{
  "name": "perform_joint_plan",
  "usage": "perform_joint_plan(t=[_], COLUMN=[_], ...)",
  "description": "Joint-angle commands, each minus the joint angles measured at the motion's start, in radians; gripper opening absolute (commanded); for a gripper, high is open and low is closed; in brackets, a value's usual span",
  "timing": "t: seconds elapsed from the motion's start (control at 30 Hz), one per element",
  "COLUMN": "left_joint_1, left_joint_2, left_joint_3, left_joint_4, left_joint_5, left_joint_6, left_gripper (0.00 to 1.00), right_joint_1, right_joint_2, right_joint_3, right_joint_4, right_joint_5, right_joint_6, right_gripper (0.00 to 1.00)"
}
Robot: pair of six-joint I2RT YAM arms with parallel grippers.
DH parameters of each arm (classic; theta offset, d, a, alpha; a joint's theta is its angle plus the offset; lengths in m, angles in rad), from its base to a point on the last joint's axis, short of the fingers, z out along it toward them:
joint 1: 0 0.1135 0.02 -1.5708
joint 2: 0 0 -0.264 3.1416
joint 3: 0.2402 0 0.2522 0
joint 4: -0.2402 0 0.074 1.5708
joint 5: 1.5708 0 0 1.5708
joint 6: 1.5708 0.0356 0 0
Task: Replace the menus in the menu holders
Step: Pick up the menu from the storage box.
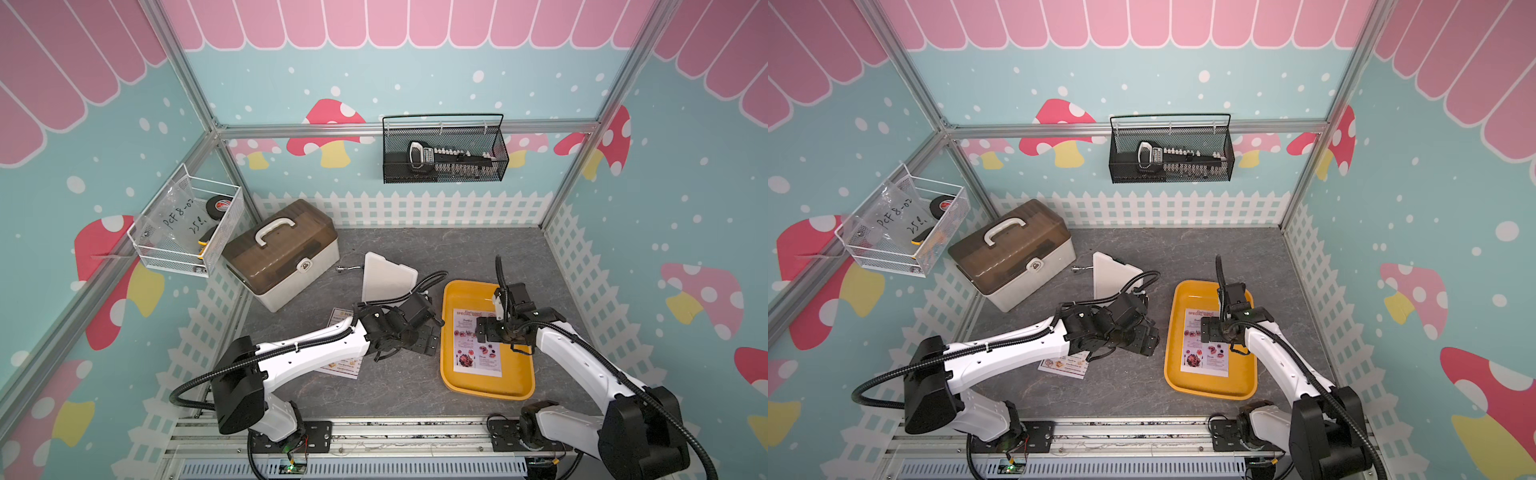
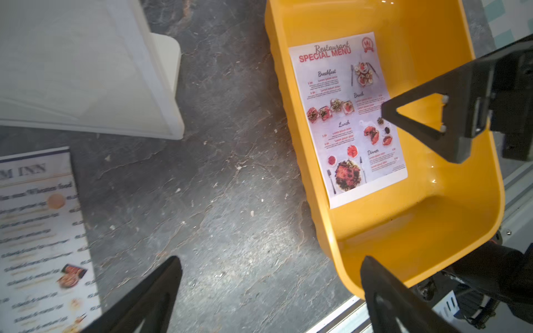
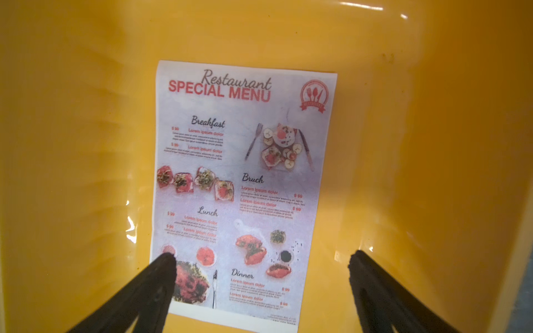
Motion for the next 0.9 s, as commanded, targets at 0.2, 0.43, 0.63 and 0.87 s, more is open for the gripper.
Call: perform_joint_plan(t=[0.2,0.43,0.63,0.87], left_joint_1=[0.002,0.028,0.049,0.061], left_joint_2=[0.181,0.268,0.296,0.314], left_joint_3=[0.104,0.141,0.159,0.191], left_joint_4=[0.145,0.146,0.158,0.148], left_joint_5=[0.084,0.101,0.165,0.194], left_joint_6=[-0.031,-0.032,-0.006,0.002], left_gripper=[0.98,0.98,0.98,0.98], right_joint_1=[-0.086,-0.099,-0.096,-0.081], right_joint_2=[0.164,0.24,0.254,0.261], right_joint_3=[-0.02,-0.032,-0.067,-0.048], right_joint_4=[0.184,0.23,0.29,0.265], right_joint_5=[-0.105,-0.182,-0.294,-0.303], right_joint_6=[0.02,0.04,0.088,0.099], right_gripper=[0.98,0.98,0.98,0.99])
